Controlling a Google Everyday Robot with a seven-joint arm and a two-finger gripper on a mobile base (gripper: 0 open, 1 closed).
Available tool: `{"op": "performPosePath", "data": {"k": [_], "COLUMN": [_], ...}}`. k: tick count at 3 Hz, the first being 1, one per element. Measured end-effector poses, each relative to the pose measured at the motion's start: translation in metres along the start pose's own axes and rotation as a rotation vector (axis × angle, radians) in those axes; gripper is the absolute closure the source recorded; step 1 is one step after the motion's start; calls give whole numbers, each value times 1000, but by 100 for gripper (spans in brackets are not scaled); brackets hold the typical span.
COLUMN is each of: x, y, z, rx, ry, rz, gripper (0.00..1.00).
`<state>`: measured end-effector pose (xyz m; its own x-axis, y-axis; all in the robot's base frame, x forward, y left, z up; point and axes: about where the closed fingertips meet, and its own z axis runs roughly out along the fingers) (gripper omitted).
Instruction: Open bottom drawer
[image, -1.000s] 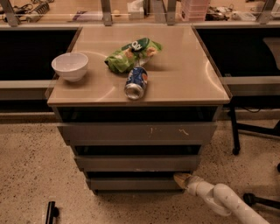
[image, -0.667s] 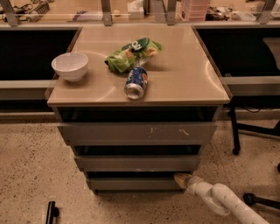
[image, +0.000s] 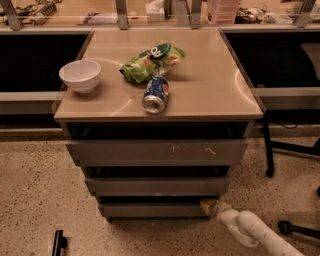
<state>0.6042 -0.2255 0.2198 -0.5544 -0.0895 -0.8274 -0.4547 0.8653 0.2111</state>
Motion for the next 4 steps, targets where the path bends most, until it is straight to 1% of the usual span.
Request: {"op": "performPosePath", "data": {"k": [2,3,4], "x": [-4,-4,2], "y": [-26,-26,-23], "z": [8,8,9], "rx": [102,102,79], "ry": [-12,-12,58], "rz": [50,50,45], "gripper": [100,100,100]}}
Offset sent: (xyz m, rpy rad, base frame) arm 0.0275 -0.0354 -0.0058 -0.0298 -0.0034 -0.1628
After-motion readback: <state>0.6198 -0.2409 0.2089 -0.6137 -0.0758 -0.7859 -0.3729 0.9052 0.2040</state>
